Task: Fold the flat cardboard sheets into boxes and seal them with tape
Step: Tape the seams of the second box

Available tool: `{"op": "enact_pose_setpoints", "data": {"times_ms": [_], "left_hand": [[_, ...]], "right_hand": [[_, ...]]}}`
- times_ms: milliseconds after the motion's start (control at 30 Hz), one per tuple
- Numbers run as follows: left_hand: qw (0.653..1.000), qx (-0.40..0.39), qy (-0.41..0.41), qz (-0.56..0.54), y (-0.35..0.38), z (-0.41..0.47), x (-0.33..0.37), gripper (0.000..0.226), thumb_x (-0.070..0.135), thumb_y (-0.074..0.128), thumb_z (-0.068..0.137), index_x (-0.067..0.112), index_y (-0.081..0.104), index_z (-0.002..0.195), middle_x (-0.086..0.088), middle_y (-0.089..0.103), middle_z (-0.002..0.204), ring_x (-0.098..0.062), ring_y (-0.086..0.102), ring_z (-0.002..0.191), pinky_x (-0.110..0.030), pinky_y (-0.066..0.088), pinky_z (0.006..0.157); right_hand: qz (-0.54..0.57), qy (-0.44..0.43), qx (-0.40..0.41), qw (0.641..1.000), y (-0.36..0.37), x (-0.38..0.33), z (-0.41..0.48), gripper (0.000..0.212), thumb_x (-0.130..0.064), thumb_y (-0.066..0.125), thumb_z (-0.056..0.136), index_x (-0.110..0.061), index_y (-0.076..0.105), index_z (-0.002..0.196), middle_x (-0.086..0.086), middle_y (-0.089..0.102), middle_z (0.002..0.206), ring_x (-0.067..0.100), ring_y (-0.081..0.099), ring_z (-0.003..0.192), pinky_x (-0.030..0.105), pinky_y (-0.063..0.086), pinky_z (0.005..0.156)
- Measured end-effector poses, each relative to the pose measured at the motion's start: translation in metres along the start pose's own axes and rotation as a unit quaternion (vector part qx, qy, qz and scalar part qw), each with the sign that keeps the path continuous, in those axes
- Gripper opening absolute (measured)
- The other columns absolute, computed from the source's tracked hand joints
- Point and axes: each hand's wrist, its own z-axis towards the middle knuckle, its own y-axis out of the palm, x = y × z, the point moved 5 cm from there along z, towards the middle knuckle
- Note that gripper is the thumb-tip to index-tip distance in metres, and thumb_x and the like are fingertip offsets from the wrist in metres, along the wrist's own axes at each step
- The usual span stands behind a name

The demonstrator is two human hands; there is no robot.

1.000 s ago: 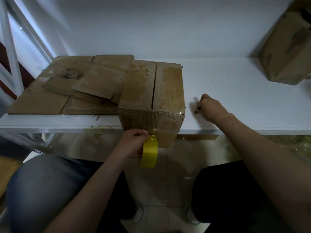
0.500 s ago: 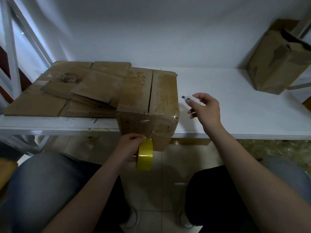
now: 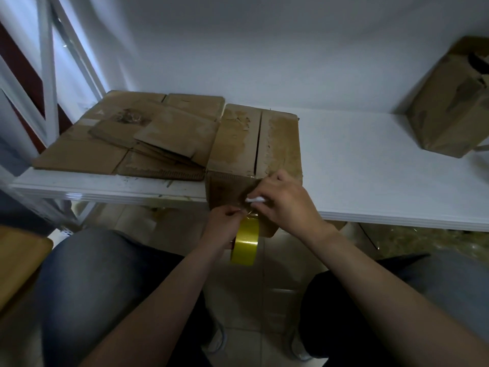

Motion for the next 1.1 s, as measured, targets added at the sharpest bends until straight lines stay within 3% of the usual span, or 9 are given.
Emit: {"op": "enact_pose_setpoints", "data": {"times_ms": [133, 233, 367, 533, 600, 700, 833, 1000, 1100], "left_hand": [[1.0, 0.013, 0.011, 0.013, 0.0, 0.001, 0.0, 0.014, 0.034, 0.069, 0.091, 0.034, 0.071, 0.077, 0.004, 0.068, 0.092, -0.026, 0.069, 0.091, -0.042, 0.062, 0.074], [1.0, 0.017, 0.002, 0.009, -0.001, 0.002, 0.0, 0.015, 0.035, 0.071, 0.09, 0.032, 0.071, 0.075, 0.002, 0.069, 0.089, -0.027, 0.069, 0.088, -0.041, 0.062, 0.07], [0.999, 0.021, 0.012, 0.023, 0.0, 0.005, 0.002, 0.014, 0.043, 0.074, 0.086, 0.034, 0.073, 0.075, 0.006, 0.071, 0.086, -0.024, 0.07, 0.089, -0.049, 0.061, 0.082], [0.999, 0.002, 0.014, 0.033, -0.001, 0.009, 0.004, 0.013, 0.03, 0.067, 0.095, 0.028, 0.068, 0.082, -0.002, 0.07, 0.091, -0.024, 0.07, 0.083, -0.037, 0.062, 0.067], [0.999, 0.001, 0.023, 0.039, -0.003, 0.011, 0.005, 0.013, 0.027, 0.065, 0.096, 0.026, 0.067, 0.083, -0.001, 0.068, 0.088, -0.024, 0.068, 0.081, -0.039, 0.061, 0.071], [0.997, 0.009, 0.033, 0.067, -0.005, 0.013, 0.007, 0.011, 0.031, 0.069, 0.094, 0.027, 0.068, 0.084, 0.0, 0.068, 0.091, -0.028, 0.068, 0.092, -0.051, 0.058, 0.087], [0.995, 0.002, 0.037, 0.088, -0.002, 0.012, 0.006, 0.01, 0.034, 0.066, 0.096, 0.025, 0.068, 0.094, -0.002, 0.066, 0.097, -0.029, 0.066, 0.093, -0.051, 0.06, 0.081], [0.993, 0.007, 0.055, 0.107, -0.002, 0.01, 0.008, 0.015, 0.033, 0.063, 0.098, 0.02, 0.067, 0.105, 0.003, 0.061, 0.096, -0.017, 0.06, 0.085, -0.031, 0.054, 0.065], [0.991, 0.012, 0.065, 0.116, -0.001, 0.01, 0.011, 0.015, 0.033, 0.063, 0.098, 0.02, 0.068, 0.104, 0.007, 0.06, 0.092, -0.018, 0.059, 0.09, -0.035, 0.055, 0.079]], "right_hand": [[-0.07, -0.045, -0.007, 0.997, 0.012, -0.008, 0.006, 0.009, -0.022, 0.081, 0.08, -0.023, 0.077, 0.087, -0.008, 0.069, 0.084, 0.019, 0.047, 0.084, 0.035, 0.04, 0.064], [-0.099, -0.053, -0.015, 0.994, 0.016, -0.005, 0.008, 0.008, -0.023, 0.081, 0.078, -0.023, 0.077, 0.085, -0.007, 0.068, 0.081, 0.022, 0.047, 0.083, 0.032, 0.033, 0.063], [-0.089, -0.059, -0.028, 0.994, 0.01, 0.003, 0.002, 0.004, -0.019, 0.078, 0.08, -0.019, 0.077, 0.084, -0.003, 0.066, 0.079, 0.023, 0.049, 0.08, 0.035, 0.044, 0.06], [-0.143, -0.045, -0.04, 0.988, -0.008, 0.008, -0.013, 0.002, -0.021, 0.074, 0.084, -0.019, 0.074, 0.085, -0.003, 0.067, 0.085, 0.019, 0.049, 0.086, 0.028, 0.037, 0.062], [-0.142, -0.03, -0.023, 0.989, -0.02, 0.014, -0.018, 0.006, -0.023, 0.077, 0.084, -0.021, 0.075, 0.088, -0.005, 0.068, 0.087, 0.018, 0.046, 0.085, 0.027, 0.033, 0.064], [-0.08, 0.033, 0.041, 0.995, -0.046, 0.025, -0.024, 0.012, -0.028, 0.078, 0.086, -0.021, 0.074, 0.096, -0.008, 0.066, 0.093, 0.012, 0.044, 0.089, 0.025, 0.034, 0.064], [-0.082, 0.194, 0.168, 0.963, -0.079, 0.057, -0.03, 0.017, -0.033, 0.076, 0.09, -0.023, 0.072, 0.104, -0.006, 0.053, 0.093, 0.012, 0.049, 0.086, 0.026, 0.039, 0.061], [-0.163, 0.313, 0.098, 0.931, -0.072, 0.108, -0.034, 0.021, -0.033, 0.072, 0.093, -0.023, 0.075, 0.111, 0.002, 0.071, 0.1, 0.019, 0.063, 0.089, 0.026, 0.037, 0.066], [-0.213, 0.323, 0.029, 0.922, -0.048, 0.132, -0.037, 0.021, -0.03, 0.07, 0.095, -0.022, 0.074, 0.114, 0.005, 0.072, 0.105, 0.026, 0.065, 0.096, 0.029, 0.045, 0.067]]}}
